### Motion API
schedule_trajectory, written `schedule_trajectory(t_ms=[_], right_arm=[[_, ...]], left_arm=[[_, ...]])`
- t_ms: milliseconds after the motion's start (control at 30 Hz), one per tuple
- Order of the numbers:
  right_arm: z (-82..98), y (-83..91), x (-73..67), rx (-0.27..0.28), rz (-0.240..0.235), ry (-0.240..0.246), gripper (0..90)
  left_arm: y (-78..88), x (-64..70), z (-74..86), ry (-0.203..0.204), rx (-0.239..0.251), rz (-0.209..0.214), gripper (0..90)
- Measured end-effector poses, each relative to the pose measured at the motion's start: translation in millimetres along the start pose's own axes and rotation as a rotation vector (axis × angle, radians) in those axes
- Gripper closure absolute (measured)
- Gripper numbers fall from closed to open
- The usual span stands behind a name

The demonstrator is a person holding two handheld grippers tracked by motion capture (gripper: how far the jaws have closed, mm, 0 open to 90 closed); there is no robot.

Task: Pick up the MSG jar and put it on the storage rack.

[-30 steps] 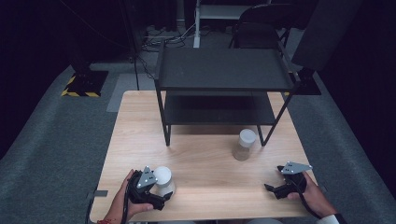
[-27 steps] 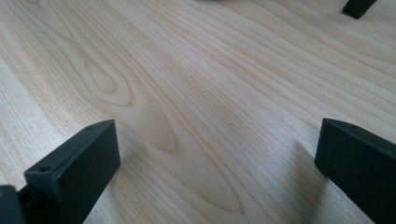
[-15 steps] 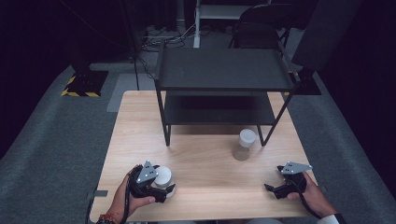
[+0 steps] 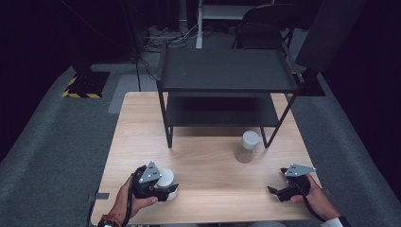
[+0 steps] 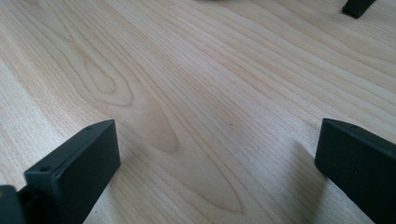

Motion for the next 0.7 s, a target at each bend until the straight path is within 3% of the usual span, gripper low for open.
schedule_trajectory(t_ms=[400,700], right_arm=[[0.0,0.0,0.0,0.0,0.0,0.0,0.0],[0.0,0.0,0.0,0.0,0.0,0.0,0.0]], left_arm=[[-0.8,0.4,0.2,0.03,0.015,-0.006,33.9],[5.0,4.4,-10.0,0.015,0.028,0.002,33.9]])
Point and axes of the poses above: each handheld gripper's, and its own axes: y roughly backward along the jaws, z roughly out of its underside, x roughly to its right, the point moved 6 cm from there along -y, roughly forward along the jaws, and after that the axes turned 14 degrees about y, right-handed, at the moved point
